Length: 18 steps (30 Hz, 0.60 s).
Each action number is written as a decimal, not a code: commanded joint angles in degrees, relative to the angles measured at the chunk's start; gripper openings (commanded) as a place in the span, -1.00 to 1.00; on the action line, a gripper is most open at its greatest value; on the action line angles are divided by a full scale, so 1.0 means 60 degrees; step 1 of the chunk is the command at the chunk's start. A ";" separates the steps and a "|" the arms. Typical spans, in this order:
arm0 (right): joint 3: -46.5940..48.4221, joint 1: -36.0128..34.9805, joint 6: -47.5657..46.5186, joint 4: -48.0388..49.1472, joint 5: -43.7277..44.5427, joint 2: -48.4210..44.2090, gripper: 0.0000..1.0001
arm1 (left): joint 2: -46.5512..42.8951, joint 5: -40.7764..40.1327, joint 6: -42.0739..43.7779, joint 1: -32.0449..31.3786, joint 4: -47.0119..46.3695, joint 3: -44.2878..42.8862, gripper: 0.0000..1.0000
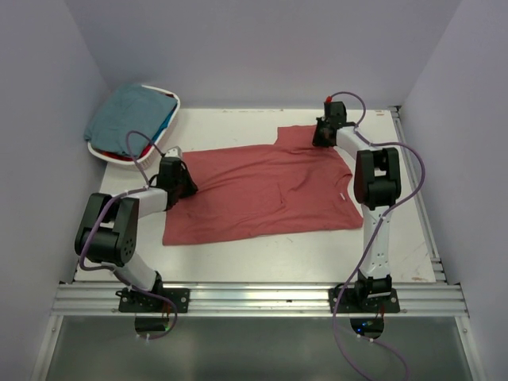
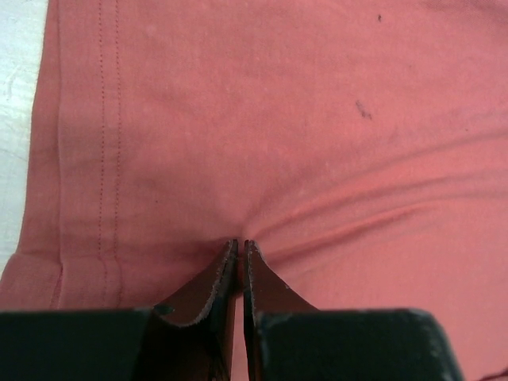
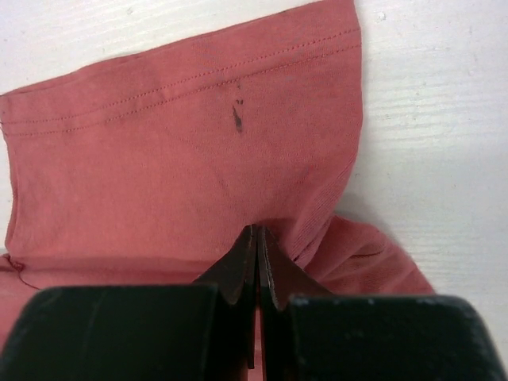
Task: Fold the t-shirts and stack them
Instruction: Grap the side of the flattened tshirt furthest away from the robot with both arms
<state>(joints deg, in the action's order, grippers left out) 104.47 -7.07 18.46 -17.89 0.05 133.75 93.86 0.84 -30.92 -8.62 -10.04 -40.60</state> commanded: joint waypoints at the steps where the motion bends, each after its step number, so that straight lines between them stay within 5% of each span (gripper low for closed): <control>1: -0.0185 0.0007 0.0058 -0.0593 -0.0214 -0.0495 -1.00 | -0.0570 0.0022 -0.0150 0.0060 0.0282 -0.0059 -0.80; 4: 0.0268 0.0006 0.0029 -0.0535 -0.0521 -0.0291 -0.80 | -0.0761 -0.0096 -0.0194 0.0060 0.0078 -0.0293 -0.74; 5: 0.0560 -0.0008 0.0015 -0.0505 -0.0609 -0.0218 -0.29 | -0.0776 -0.0372 -0.0252 0.0046 0.0019 -0.0541 -0.60; 7: 0.0898 -0.0008 0.0000 -0.0344 -0.0843 0.0075 0.07 | -0.0805 -0.0680 -0.0325 0.0060 -0.0346 -0.0791 -0.33; 8: 0.1291 -0.0023 -0.0044 -0.0373 -0.0888 0.0177 0.25 | -0.0791 -0.0798 -0.0326 0.0060 -0.0507 -0.1082 0.05; 10: 0.1630 -0.0052 -0.0088 -0.0387 -0.1048 0.0398 0.34 | -0.0557 -0.1221 -0.0268 0.0075 -0.0684 -0.1493 0.38; 13: 0.2056 -0.0038 -0.0117 -0.0358 -0.1210 0.0442 0.37 | 0.0145 -0.1589 -0.0063 0.0104 -0.0553 -0.2504 0.57; 18: 0.1896 -0.0038 -0.0161 -0.0139 -0.1371 0.0208 0.37 | 0.1768 -0.1752 0.0202 0.0367 -0.0363 -0.3866 0.61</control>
<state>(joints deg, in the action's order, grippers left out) 114.52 -7.22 18.35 -19.68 -6.02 136.35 98.94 -6.83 -31.64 -8.10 -11.38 -60.10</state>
